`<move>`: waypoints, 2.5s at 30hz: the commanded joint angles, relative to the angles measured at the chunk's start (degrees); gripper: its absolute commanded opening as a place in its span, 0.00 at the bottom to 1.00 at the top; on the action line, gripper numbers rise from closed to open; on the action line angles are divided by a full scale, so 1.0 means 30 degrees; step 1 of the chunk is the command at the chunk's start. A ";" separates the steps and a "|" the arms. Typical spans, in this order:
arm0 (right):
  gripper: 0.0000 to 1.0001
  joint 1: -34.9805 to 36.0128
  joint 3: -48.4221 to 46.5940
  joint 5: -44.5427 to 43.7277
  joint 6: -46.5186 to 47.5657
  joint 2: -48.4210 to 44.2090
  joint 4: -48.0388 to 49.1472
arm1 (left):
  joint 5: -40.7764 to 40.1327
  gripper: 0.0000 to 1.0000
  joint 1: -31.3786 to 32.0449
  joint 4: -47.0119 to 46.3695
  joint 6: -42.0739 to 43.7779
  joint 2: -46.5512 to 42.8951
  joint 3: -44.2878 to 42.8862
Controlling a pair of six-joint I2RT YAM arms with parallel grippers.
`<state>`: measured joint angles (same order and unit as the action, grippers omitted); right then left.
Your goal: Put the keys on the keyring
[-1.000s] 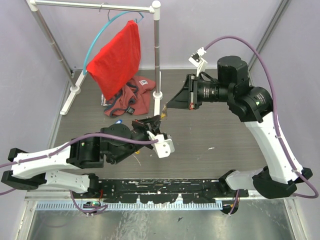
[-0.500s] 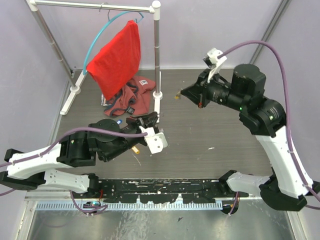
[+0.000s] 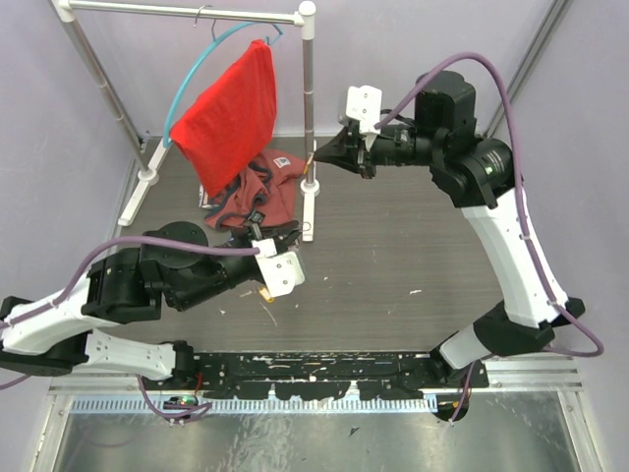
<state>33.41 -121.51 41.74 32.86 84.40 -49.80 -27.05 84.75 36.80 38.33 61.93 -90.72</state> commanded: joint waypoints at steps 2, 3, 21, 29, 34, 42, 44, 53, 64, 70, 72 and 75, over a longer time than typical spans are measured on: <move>0.01 -0.0522 -0.1753 0.4258 0.2221 0.1751 -0.0428 | 0.1734 0.00 -0.1482 0.1163 -0.1029 -0.0518 -0.1056; 0.01 -0.0735 -0.1986 0.5209 0.2229 0.1966 -0.0422 | 0.1942 0.00 -0.1716 0.1305 -0.1156 -0.0579 -0.1076; 0.01 -0.0287 0.1135 1.0682 0.3526 -0.0219 -0.0975 | 0.3570 0.00 -0.1853 0.2048 -0.1482 0.0238 -0.1938; 0.01 0.0090 0.1852 1.0429 0.3929 -0.1087 -0.1660 | 0.5007 0.00 -0.1853 0.2650 -0.1792 0.0937 -0.2778; 0.01 0.0308 0.1857 1.0279 0.4432 -0.1248 -0.2515 | 0.5199 0.00 -0.1853 0.2814 -0.1796 0.1172 -0.3109; 0.01 0.0626 0.2362 1.0475 0.4754 -0.1737 -0.2907 | 0.5178 0.00 -0.1841 0.3019 -0.1649 0.1448 -0.3419; 0.01 0.0641 0.2430 1.0606 0.4765 -0.1898 -0.2885 | 0.5165 0.00 -0.1853 0.3042 -0.1656 0.1481 -0.3423; 0.01 0.0756 0.2660 1.0912 0.4781 -0.2402 -0.2992 | 0.5686 0.00 -0.1844 0.4131 -0.1886 0.1806 -0.4060; 0.01 0.0917 0.2733 1.0629 0.4816 -0.2389 -0.3249 | 0.6270 0.00 -0.1852 0.4169 -0.1956 0.1973 -0.4468; 0.01 0.1090 0.2717 1.0609 0.4915 -0.2353 -0.3477 | 0.6402 0.00 -0.1855 0.4027 -0.1935 0.1948 -0.4495; 0.01 0.1130 0.2714 1.0605 0.5058 -0.2330 -0.3648 | 0.6436 0.00 -0.1854 0.3996 -0.1921 0.1982 -0.4534; 0.01 0.1232 0.2628 1.0662 0.5236 -0.2317 -0.3908 | 0.6394 0.00 -0.1854 0.3994 -0.1876 0.2032 -0.4565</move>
<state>36.56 -112.90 73.08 47.31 78.13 -60.84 -8.43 79.31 50.46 32.73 68.05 -102.13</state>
